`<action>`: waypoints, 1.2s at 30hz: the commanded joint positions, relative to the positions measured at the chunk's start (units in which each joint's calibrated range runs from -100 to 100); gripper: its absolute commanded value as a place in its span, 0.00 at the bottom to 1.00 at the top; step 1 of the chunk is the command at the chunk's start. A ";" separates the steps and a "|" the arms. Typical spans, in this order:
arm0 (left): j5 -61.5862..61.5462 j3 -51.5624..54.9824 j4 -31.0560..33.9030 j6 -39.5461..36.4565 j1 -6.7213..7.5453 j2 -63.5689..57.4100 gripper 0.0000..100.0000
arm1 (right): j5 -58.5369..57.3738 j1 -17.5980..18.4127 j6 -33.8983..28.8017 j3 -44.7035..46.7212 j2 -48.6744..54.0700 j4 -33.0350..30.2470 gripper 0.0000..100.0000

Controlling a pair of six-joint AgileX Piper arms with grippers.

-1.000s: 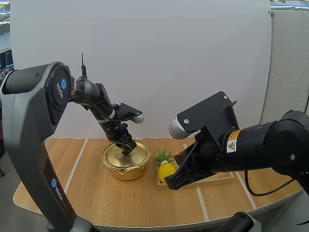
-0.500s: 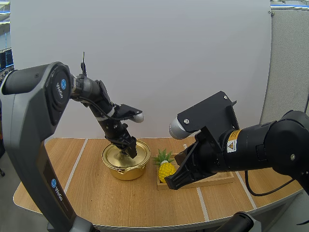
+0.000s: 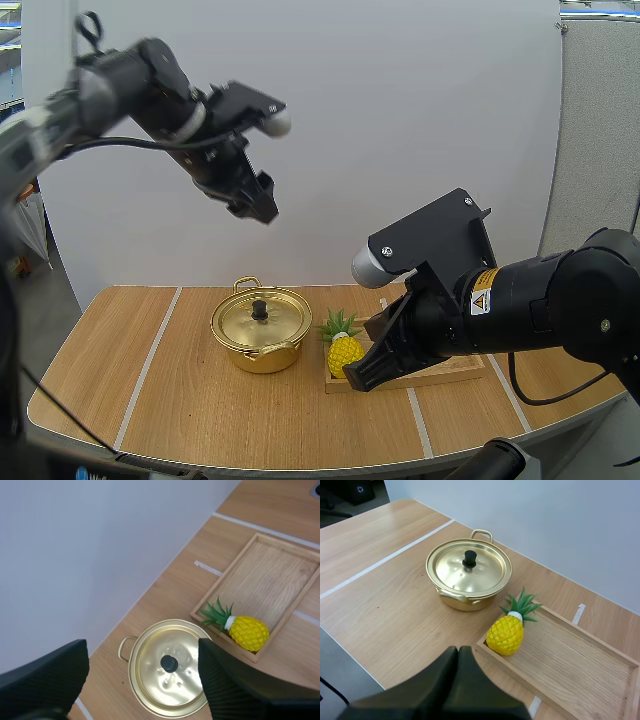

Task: Open the pot, put the grape inside, and close it

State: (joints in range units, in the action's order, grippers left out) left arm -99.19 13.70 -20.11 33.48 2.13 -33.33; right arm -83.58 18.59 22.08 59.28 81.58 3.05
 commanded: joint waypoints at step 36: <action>10.96 40.75 -4.12 -15.64 0.05 -60.45 0.00 | 6.98 -11.94 0.52 0.00 18.42 2.64 0.00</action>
State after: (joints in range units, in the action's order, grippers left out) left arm -96.72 51.24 -22.96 20.46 2.13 -90.84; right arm -81.71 7.65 22.08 59.28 99.63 5.28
